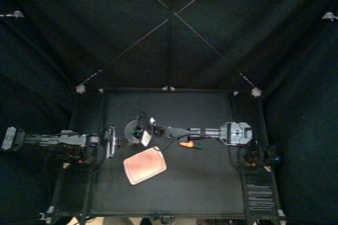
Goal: Pick the green pepper then place it in the grey bowl
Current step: Drop green pepper in the grey bowl and return to neutral
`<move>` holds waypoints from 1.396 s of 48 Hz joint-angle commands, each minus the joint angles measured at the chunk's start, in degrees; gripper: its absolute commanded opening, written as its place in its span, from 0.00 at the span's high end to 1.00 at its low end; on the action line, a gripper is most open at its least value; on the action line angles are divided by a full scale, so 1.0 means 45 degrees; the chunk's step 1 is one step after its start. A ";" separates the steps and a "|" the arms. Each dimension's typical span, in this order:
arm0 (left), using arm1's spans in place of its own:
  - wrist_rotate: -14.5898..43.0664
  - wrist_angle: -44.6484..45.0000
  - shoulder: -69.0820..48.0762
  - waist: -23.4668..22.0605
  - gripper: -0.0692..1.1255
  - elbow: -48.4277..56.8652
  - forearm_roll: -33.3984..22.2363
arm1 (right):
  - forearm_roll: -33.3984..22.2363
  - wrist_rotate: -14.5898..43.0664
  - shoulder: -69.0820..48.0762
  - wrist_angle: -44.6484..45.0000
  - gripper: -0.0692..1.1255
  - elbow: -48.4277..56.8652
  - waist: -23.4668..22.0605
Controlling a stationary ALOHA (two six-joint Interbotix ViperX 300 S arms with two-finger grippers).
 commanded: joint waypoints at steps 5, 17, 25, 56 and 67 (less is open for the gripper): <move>0.0020 -0.0098 0.0020 0.0039 0.90 -0.0176 -0.0020 | -0.0215 -0.0059 0.0195 0.0820 0.27 -0.1230 -0.0020; 0.0020 -0.0117 0.0020 0.0039 0.90 -0.0137 0.0000 | -0.0625 -0.0020 0.0137 0.1465 0.21 -0.1367 -0.0020; 0.0000 -0.0098 0.0020 0.0039 0.90 -0.0137 0.0000 | -0.0703 -0.0059 -0.0605 0.1758 0.21 -0.0605 -0.0020; 0.0098 -0.1152 0.0000 0.0215 0.90 -0.0156 0.0879 | -0.1523 -0.0117 -0.6660 -0.4219 0.20 0.8242 0.0938; 0.0098 -0.1289 0.0000 0.0371 0.90 -0.0117 0.0898 | -0.1680 -0.0098 -0.8125 -0.6055 0.20 1.0527 0.0938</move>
